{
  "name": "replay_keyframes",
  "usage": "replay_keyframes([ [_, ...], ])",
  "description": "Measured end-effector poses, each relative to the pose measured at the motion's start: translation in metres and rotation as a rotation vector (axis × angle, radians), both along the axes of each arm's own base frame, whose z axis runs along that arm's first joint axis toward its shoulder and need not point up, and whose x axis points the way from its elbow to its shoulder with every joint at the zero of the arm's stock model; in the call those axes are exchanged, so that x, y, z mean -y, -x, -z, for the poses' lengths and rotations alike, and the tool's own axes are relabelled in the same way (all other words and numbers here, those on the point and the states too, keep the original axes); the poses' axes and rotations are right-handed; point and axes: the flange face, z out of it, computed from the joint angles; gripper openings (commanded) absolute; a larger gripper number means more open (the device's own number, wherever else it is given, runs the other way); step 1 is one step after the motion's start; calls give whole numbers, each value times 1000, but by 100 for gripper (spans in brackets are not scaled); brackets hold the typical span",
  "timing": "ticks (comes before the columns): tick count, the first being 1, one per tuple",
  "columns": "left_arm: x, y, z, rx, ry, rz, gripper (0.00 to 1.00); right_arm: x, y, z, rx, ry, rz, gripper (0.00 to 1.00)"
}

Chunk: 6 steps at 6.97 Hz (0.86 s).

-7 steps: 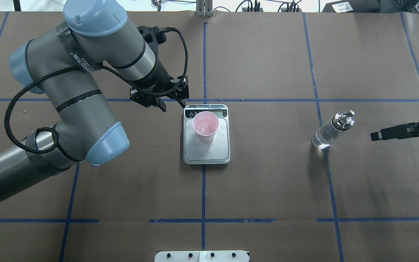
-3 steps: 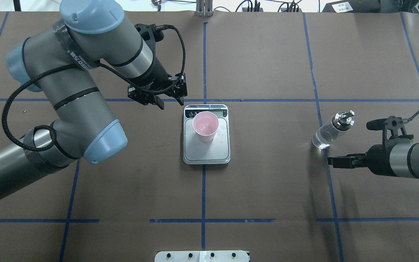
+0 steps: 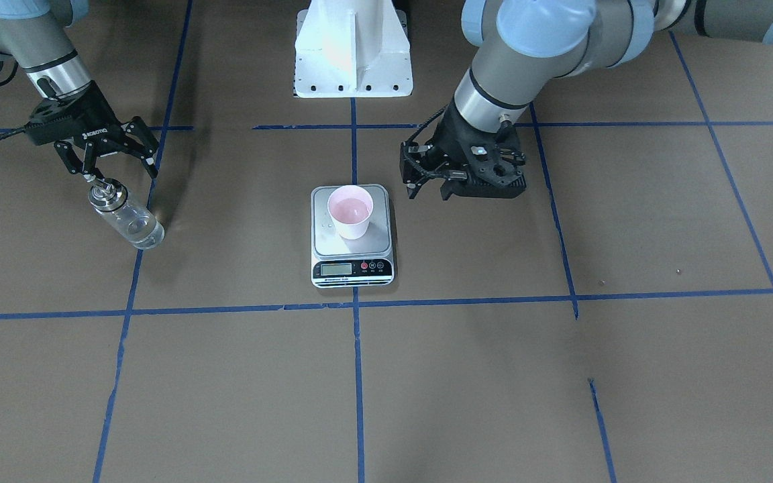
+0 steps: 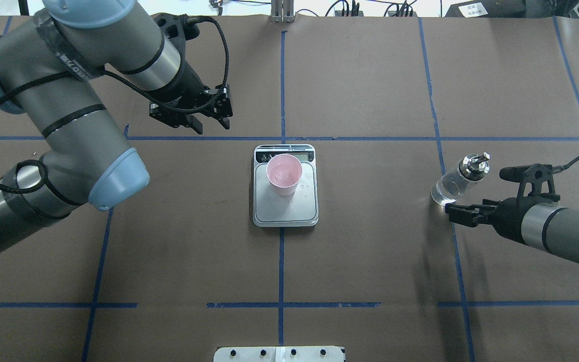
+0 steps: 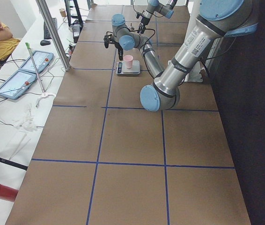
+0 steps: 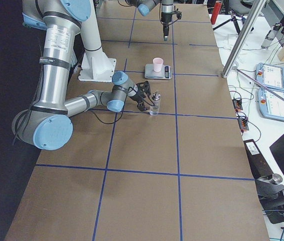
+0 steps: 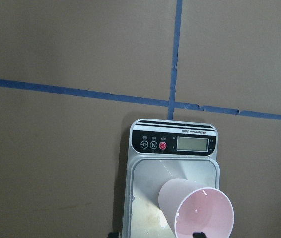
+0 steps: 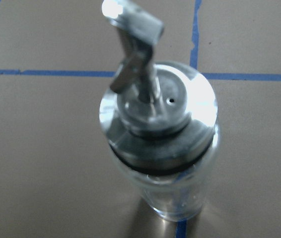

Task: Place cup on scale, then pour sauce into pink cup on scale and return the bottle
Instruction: 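Close the right gripper around the glass bottle while the left arm withdraws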

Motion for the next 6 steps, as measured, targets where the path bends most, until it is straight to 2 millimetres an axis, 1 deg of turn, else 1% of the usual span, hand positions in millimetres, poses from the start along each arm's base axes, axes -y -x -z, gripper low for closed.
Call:
replay_keyframes([
  [1,3,14,-11,10,-24,2,58,-8,12,1,6,-14,-78,100],
  [2,6,22,-16,15,-36,5,58,-18,23,2,5,-45,-139,100],
  [3,9,28,-18,18,-41,12,66,-23,28,2,8,-62,-184,100],
  [4,11,35,-23,22,-40,21,70,-26,30,2,19,-65,-230,100],
  [6,10,51,-42,44,-65,14,75,-28,34,-5,13,-89,-316,100],
])
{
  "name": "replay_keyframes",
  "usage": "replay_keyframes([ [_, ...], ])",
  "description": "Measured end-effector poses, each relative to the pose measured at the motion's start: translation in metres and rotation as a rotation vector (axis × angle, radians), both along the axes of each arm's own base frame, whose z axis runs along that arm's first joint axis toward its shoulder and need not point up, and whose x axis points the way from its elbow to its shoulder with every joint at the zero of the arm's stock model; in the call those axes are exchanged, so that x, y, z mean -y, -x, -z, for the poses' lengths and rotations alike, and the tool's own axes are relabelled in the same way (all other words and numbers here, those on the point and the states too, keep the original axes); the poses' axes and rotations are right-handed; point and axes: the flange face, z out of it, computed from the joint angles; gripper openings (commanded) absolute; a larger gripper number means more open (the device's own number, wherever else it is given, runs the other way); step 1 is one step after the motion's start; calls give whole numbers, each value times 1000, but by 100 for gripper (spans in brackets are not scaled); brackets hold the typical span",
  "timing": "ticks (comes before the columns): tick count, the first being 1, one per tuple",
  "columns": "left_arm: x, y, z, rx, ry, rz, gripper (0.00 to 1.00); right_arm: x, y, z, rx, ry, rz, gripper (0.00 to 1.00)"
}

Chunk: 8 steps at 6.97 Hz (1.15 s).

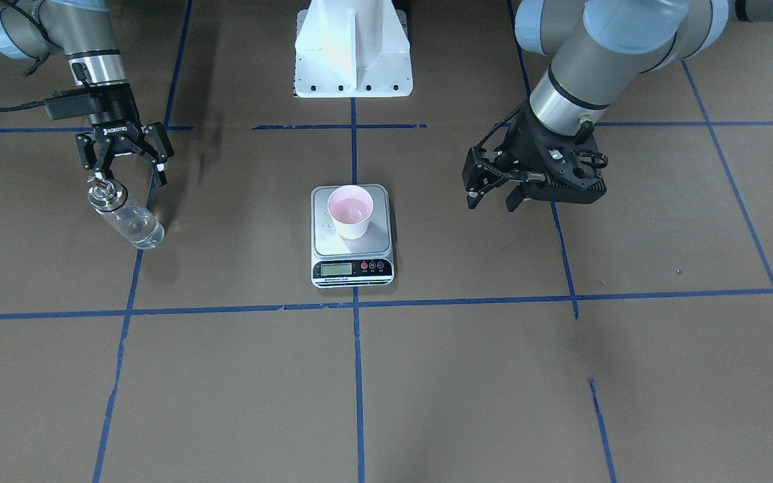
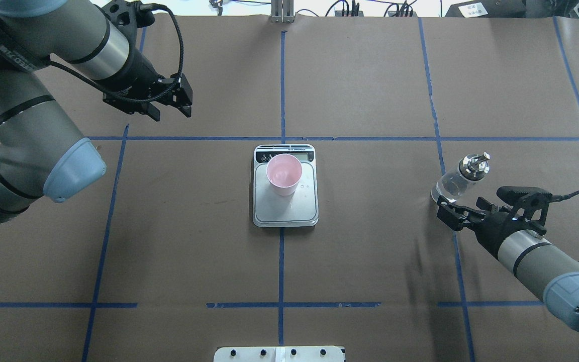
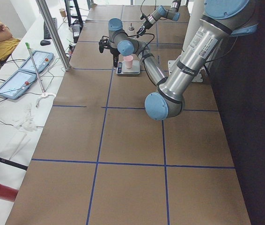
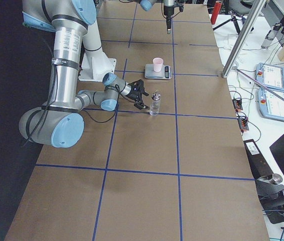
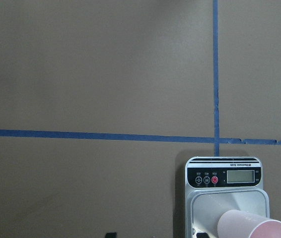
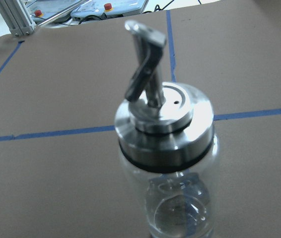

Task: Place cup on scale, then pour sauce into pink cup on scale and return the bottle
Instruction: 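Close the right gripper around the glass bottle while the left arm withdraws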

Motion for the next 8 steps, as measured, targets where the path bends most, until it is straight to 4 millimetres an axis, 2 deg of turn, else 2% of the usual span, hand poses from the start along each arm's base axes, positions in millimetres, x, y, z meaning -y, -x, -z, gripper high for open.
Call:
replay_keyframes([
  [1,2,7,-6,8,-12,-2,99,-2,3,-8,-24,-25,-40,100],
  [6,-4,21,-15,15,-17,3,100,-3,7,-20,-66,-74,-110,100],
  [8,-5,24,-18,16,-16,6,100,1,18,-20,-66,-87,-129,100],
])
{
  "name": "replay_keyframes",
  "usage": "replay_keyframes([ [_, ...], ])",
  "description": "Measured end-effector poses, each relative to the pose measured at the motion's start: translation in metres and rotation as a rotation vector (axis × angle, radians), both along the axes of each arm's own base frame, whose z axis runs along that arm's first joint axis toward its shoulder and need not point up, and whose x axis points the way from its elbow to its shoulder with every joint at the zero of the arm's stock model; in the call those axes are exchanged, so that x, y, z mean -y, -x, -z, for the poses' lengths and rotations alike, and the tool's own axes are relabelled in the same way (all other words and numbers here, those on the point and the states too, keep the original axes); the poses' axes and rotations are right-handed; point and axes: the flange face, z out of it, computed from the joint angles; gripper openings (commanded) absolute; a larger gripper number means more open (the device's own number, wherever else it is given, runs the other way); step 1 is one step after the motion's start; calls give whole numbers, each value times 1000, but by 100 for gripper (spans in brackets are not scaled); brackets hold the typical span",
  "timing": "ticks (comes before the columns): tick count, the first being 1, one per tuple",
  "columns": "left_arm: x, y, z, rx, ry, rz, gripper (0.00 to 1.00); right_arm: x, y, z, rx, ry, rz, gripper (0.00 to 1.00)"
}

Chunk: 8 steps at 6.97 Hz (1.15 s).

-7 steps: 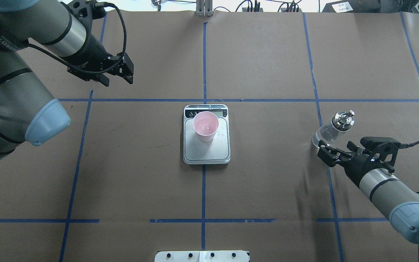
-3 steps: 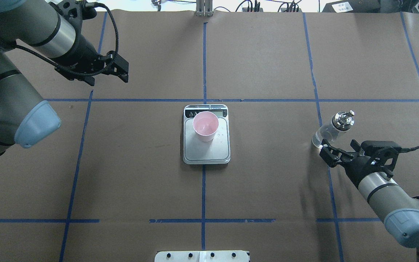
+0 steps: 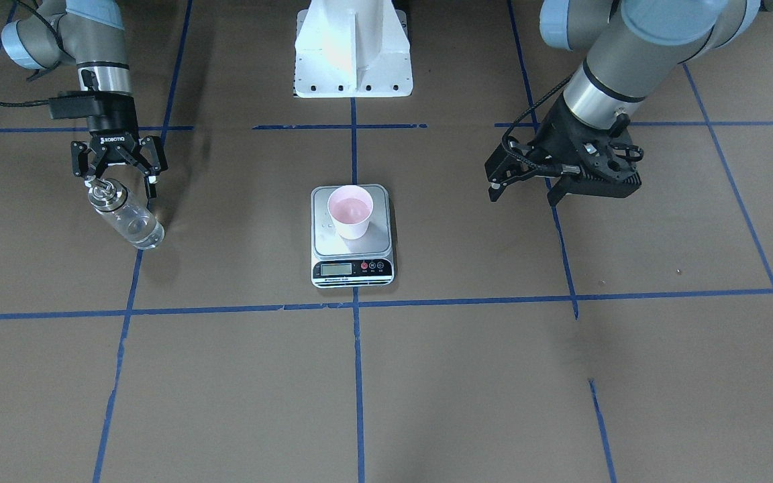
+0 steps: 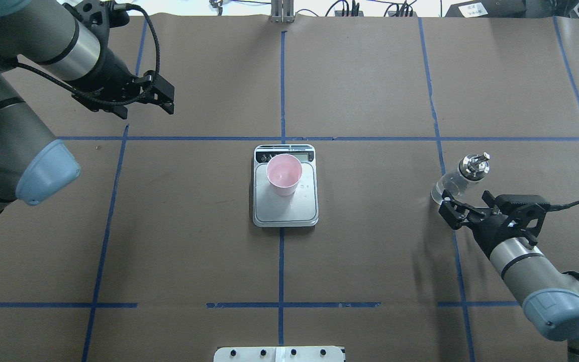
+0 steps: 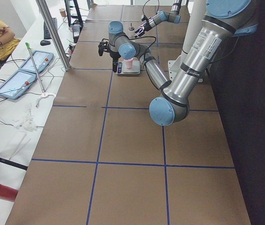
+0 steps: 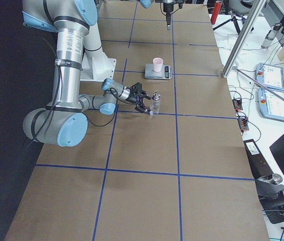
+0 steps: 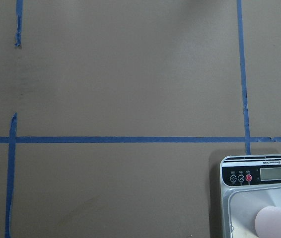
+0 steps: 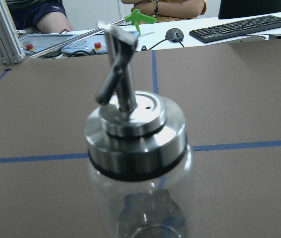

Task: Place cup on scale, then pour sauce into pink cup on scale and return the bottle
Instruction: 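Lift the glass bottle upward with the right gripper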

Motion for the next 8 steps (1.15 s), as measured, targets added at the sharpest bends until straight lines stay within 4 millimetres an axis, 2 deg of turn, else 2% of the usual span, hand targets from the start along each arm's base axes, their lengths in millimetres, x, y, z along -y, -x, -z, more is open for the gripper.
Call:
replay_keyframes([
  [3,-1,8,4,-6,-8,9,100,5,5,-5,-14,-25,-40,100],
  [8,-8,16,-4,-4,-5,13,100,4,13,-16,-51,-42,-48,100],
])
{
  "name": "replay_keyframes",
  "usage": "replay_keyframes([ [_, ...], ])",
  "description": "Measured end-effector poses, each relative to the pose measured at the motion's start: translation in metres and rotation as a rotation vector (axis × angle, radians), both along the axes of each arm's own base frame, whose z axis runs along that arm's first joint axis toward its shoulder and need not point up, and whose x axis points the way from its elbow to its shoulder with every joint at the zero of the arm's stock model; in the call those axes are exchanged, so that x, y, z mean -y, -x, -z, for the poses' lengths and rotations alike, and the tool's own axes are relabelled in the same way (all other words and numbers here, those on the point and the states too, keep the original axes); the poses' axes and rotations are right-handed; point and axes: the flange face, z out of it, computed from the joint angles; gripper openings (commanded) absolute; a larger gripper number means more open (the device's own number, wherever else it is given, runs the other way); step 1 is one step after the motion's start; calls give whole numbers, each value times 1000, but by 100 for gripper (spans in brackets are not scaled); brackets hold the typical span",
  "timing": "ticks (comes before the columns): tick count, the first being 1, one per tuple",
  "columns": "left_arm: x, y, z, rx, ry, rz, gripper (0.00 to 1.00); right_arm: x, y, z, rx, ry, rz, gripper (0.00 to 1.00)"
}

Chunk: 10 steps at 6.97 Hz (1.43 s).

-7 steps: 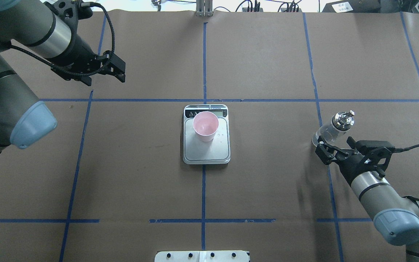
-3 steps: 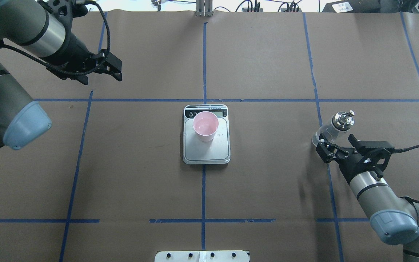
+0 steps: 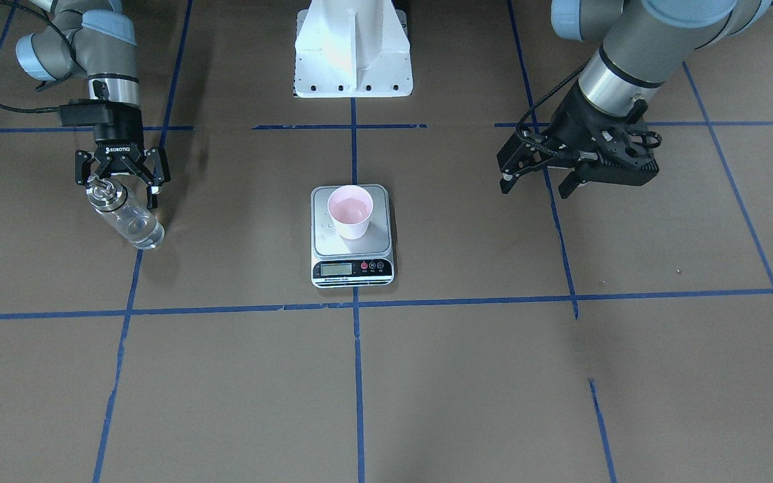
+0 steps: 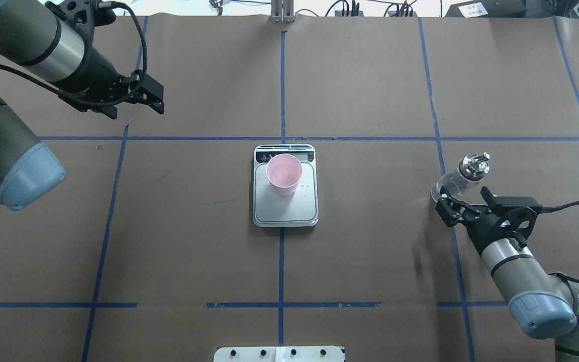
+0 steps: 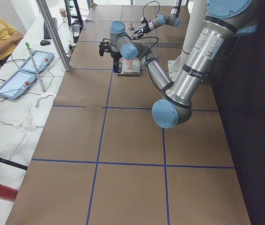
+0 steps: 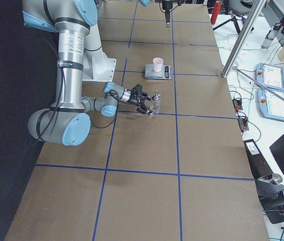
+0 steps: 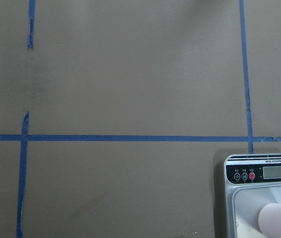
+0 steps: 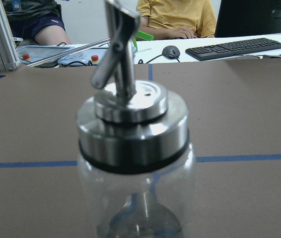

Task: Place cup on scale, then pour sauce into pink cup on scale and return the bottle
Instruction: 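Lift the glass bottle upward with the right gripper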

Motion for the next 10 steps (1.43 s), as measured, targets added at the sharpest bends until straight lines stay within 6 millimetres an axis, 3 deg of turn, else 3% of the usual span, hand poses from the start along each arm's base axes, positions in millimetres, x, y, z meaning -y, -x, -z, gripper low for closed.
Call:
replay_keyframes([
  [10,-6,4,6,3,3,-1,100,4,12,1,-47,-30,14,100],
])
